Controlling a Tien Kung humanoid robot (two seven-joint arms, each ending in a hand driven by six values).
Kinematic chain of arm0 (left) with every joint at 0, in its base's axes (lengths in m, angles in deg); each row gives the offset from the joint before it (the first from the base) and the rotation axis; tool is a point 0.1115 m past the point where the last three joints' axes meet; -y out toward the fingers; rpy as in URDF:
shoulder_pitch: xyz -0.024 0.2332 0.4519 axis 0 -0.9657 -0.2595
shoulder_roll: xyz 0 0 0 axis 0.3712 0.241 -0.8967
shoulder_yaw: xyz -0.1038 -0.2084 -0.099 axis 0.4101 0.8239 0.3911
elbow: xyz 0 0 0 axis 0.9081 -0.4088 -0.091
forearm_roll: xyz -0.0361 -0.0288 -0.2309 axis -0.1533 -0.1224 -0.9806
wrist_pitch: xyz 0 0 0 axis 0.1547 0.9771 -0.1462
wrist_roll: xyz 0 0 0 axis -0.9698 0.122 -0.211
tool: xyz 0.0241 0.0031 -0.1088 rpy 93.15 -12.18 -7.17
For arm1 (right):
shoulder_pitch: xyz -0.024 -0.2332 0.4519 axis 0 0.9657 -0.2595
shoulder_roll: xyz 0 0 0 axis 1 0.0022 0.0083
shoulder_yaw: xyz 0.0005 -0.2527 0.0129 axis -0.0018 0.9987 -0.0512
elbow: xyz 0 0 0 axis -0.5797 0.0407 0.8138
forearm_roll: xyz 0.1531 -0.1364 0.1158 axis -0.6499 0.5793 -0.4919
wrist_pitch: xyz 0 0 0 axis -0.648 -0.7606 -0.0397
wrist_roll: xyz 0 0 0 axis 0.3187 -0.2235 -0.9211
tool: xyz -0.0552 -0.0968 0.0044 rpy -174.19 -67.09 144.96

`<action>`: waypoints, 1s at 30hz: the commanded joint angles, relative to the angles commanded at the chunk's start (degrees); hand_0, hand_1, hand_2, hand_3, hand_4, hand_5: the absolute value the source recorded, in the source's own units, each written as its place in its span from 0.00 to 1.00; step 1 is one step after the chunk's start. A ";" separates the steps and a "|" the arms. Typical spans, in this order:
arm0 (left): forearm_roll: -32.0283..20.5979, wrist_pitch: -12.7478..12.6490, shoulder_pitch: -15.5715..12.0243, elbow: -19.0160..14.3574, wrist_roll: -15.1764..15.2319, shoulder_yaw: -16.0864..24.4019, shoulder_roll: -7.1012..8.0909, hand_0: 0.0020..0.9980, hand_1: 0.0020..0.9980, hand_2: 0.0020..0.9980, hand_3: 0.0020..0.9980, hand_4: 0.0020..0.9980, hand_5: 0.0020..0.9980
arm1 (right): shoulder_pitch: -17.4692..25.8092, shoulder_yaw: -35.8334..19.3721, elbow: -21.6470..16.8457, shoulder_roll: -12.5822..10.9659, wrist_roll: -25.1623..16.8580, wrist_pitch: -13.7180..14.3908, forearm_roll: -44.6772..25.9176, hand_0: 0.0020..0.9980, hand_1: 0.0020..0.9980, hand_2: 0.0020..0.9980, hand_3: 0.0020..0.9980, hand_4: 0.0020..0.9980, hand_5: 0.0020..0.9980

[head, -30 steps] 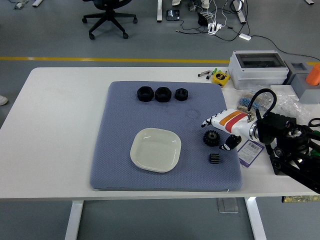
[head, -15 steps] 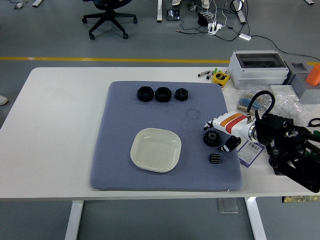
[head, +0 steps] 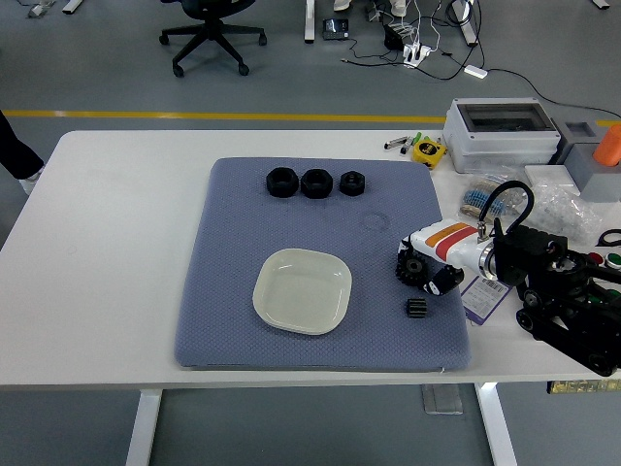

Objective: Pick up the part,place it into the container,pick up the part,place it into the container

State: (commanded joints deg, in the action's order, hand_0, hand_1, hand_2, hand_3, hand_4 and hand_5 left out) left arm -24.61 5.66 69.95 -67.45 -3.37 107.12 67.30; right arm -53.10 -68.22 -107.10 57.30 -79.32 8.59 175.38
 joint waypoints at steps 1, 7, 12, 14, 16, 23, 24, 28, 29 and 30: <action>-0.04 0.00 0.03 0.00 0.01 -0.04 0.00 0.54 0.57 0.58 0.64 0.68 0.65 | -0.01 0.00 0.06 -0.01 0.06 0.20 -0.20 0.56 0.52 0.55 0.48 0.60 0.29; -0.71 -0.06 0.17 0.00 0.15 -0.47 -0.01 0.54 0.57 0.58 0.65 0.68 0.65 | 0.10 0.21 0.22 -0.18 0.07 0.55 -1.24 0.41 0.41 0.47 0.46 0.58 0.31; -1.02 -0.09 0.25 0.02 0.22 -0.60 -0.06 0.54 0.57 0.58 0.65 0.68 0.65 | 0.20 -0.24 -0.32 -0.45 -0.17 1.59 -1.73 0.27 0.32 0.41 0.43 0.62 0.30; -1.04 -0.07 0.24 0.02 0.24 -0.58 -0.04 0.54 0.57 0.58 0.65 0.68 0.65 | 0.22 -0.83 -0.78 -0.46 -0.20 1.98 -1.56 0.27 0.32 0.41 0.43 0.62 0.30; -0.94 -0.05 0.22 0.02 0.22 -0.50 -0.06 0.54 0.57 0.58 0.65 0.68 0.65 | 0.26 -1.54 -1.18 -0.33 -0.22 2.46 -1.50 0.26 0.30 0.40 0.43 0.64 0.31; -0.84 -0.01 0.24 0.03 0.21 -0.48 -0.02 0.54 0.57 0.58 0.64 0.68 0.65 | 0.23 -4.27 -3.99 -0.05 -0.03 3.61 0.15 0.26 0.30 0.41 0.43 0.62 0.33; -0.87 -0.01 0.24 0.03 0.23 -0.51 -0.01 0.54 0.57 0.58 0.64 0.68 0.65 | 0.31 -4.86 -4.88 -0.06 0.13 3.68 0.71 0.26 0.30 0.41 0.43 0.62 0.33; -0.82 -0.01 0.20 0.05 0.24 -0.49 0.01 0.54 0.57 0.58 0.65 0.68 0.65 | 0.51 -6.50 -9.97 0.10 0.91 3.80 3.43 0.25 0.31 0.41 0.43 0.62 0.33; -0.75 0.02 0.20 0.04 0.23 -0.48 0.02 0.54 0.57 0.58 0.65 0.68 0.65 | 0.48 -6.61 -11.49 0.24 1.12 3.58 4.25 0.25 0.31 0.41 0.43 0.62 0.33; -0.72 0.03 0.20 0.04 0.23 -0.49 0.04 0.54 0.57 0.58 0.65 0.68 0.65 | 0.47 -6.65 -12.89 0.37 1.25 3.35 4.83 0.25 0.31 0.41 0.43 0.62 0.33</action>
State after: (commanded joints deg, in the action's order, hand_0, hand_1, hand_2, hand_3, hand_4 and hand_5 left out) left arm -25.33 5.69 70.15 -67.41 -3.14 106.63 67.34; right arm -52.64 -74.87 -119.99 57.67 -78.06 11.94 180.22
